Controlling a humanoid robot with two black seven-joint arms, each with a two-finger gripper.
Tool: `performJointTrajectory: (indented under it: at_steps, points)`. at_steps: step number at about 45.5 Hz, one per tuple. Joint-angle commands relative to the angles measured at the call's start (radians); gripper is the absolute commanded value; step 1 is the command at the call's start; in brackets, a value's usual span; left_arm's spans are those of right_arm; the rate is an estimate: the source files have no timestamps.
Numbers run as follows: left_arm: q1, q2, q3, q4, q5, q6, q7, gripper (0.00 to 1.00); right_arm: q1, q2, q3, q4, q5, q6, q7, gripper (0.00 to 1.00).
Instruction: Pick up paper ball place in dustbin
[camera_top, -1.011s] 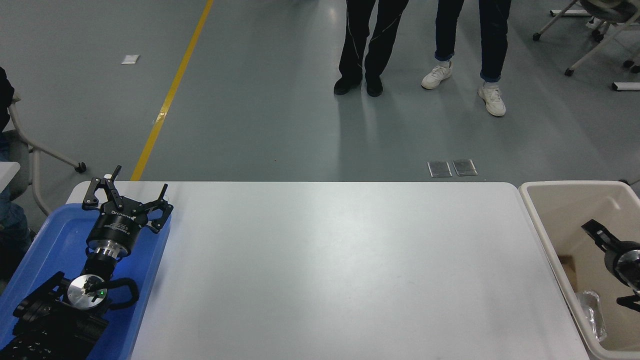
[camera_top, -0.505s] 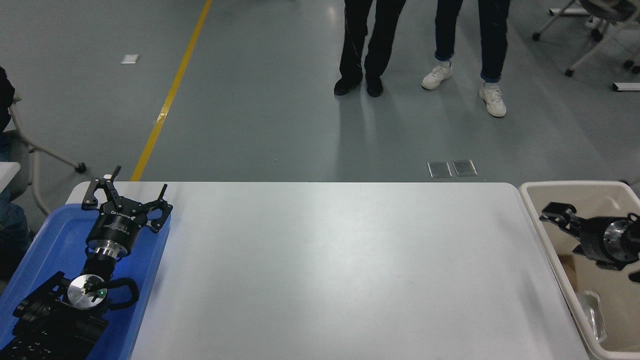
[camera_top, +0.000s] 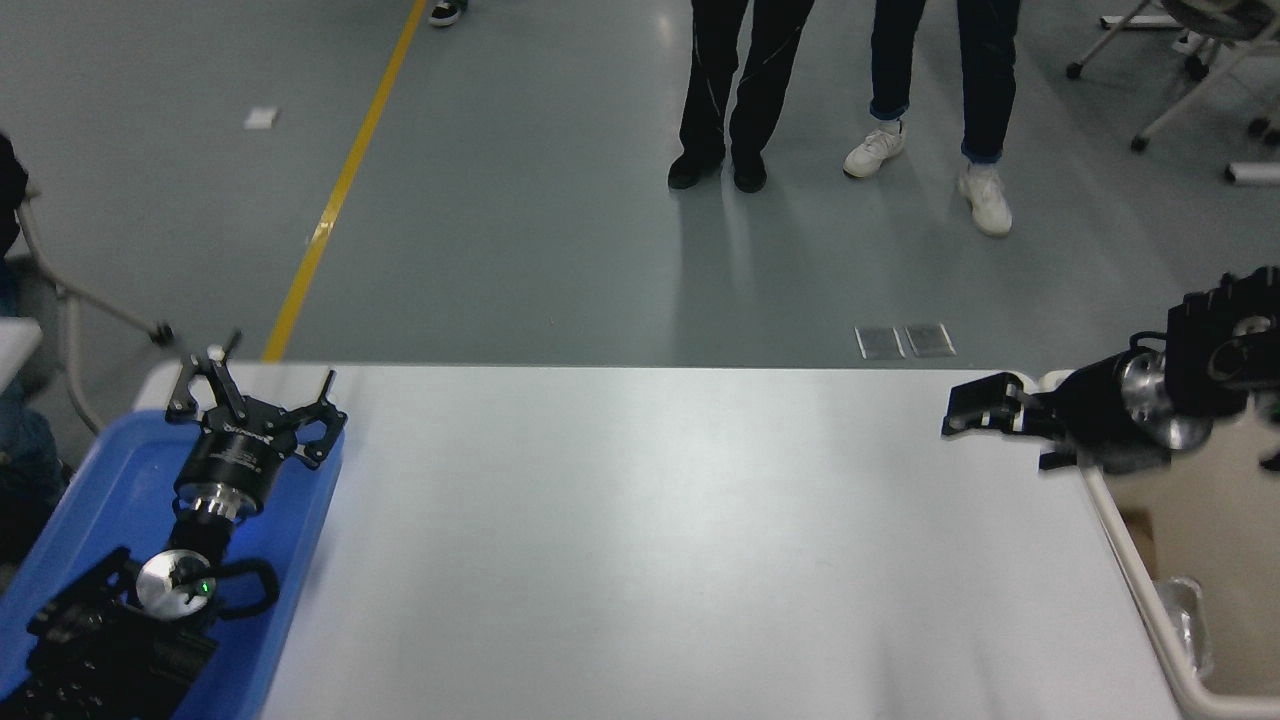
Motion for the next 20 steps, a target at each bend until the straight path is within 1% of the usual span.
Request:
performJointTrajectory:
  at_steps: [1, 9, 20]
  points:
    - [0.0, 0.0, 0.0, 0.0, 0.0, 0.0, 0.0, 0.99, 0.147, 0.108, -0.038, 0.048, 0.039, 0.109, -0.001, 1.0]
    - [0.0, 0.0, 0.0, 0.0, 0.0, 0.0, 0.0, 0.99, 0.203, 0.152, -0.038, 0.048, 0.042, 0.168, 0.0, 1.0]
    - [0.0, 0.0, 0.0, 0.0, 0.0, 0.0, 0.0, 0.99, 0.226, 0.18, -0.034, 0.048, 0.059, 0.174, 0.0, 1.0]
